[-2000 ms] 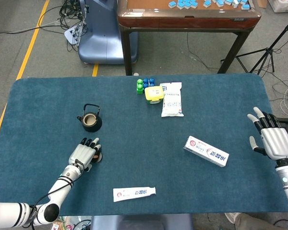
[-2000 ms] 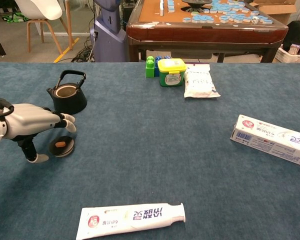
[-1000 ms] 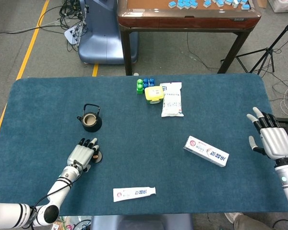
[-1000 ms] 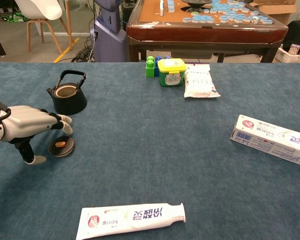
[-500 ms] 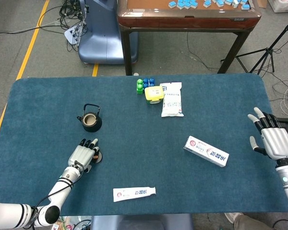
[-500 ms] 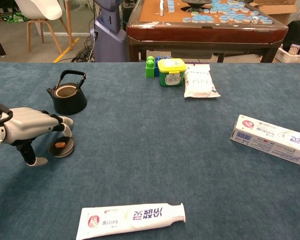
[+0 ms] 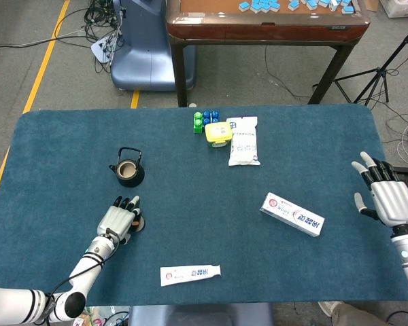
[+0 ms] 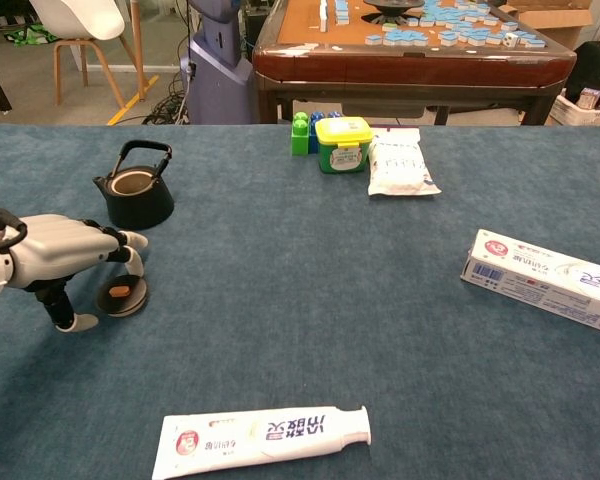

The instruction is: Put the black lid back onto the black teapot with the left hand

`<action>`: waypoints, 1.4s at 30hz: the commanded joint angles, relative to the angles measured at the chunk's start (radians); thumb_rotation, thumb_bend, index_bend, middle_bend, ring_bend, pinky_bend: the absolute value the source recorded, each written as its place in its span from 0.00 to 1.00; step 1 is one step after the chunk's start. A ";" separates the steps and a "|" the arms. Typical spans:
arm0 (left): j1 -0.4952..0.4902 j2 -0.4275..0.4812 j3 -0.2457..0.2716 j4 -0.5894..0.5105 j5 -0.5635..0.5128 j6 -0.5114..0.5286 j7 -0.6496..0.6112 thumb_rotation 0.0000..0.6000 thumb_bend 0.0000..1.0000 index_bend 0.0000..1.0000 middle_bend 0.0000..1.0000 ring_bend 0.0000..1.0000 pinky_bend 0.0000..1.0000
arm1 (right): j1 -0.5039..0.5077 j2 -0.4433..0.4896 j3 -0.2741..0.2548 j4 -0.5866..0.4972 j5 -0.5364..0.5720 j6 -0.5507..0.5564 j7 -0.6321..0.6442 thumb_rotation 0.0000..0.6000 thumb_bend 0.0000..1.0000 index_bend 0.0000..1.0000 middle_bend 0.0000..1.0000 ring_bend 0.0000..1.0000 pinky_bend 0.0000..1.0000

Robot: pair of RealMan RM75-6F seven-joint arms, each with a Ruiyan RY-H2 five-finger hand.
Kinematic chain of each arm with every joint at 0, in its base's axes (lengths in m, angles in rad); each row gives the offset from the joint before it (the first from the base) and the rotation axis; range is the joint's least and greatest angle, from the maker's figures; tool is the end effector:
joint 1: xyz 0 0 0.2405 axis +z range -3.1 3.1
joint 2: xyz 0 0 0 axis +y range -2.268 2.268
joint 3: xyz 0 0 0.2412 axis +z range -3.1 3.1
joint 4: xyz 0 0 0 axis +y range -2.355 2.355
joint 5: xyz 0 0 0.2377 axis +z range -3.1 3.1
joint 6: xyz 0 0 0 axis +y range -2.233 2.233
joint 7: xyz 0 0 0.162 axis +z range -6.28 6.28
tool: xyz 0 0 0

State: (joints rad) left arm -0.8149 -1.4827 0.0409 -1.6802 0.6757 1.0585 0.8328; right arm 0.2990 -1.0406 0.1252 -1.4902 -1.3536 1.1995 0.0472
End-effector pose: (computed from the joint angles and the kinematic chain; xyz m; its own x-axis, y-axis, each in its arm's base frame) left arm -0.1815 0.3016 -0.0610 0.7180 0.4157 0.5583 0.6913 -0.3327 -0.6414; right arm -0.3229 -0.2909 0.1561 0.4961 -0.0814 0.8644 -0.8680 -0.0222 0.4961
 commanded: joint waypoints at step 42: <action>0.031 0.004 0.002 -0.004 0.062 0.008 -0.033 1.00 0.30 0.44 0.00 0.00 0.00 | -0.003 -0.006 0.000 -0.003 -0.004 0.009 -0.010 1.00 0.52 0.12 0.00 0.00 0.00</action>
State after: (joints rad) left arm -0.7835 -1.4785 0.0429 -1.6839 0.7373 1.0671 0.7998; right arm 0.2958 -1.0461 0.1247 -1.4936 -1.3574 1.2091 0.0367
